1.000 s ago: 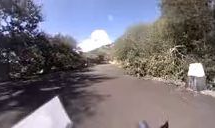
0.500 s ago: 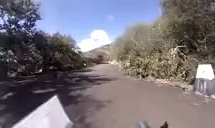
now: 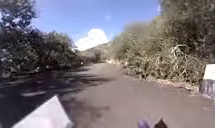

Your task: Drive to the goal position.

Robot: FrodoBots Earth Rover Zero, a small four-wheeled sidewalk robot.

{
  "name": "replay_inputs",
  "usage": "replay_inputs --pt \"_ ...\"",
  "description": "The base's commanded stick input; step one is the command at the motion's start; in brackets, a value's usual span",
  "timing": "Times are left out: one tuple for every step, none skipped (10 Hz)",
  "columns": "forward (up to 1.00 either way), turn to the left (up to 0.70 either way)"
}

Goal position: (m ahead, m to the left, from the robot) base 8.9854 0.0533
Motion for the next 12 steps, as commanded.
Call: replay_inputs --pt "0.50 0.00" --pt "0.50 0.00" --pt "0.50 0.00" --pt "0.50 -0.31" --pt "0.50 -0.48" --pt "0.50 -0.45" --pt "0.50 -0.13" --pt "0.50 0.00" --pt "0.50 0.00" --pt "0.50 0.00" --pt "0.50 0.00" --pt "0.50 -0.06"
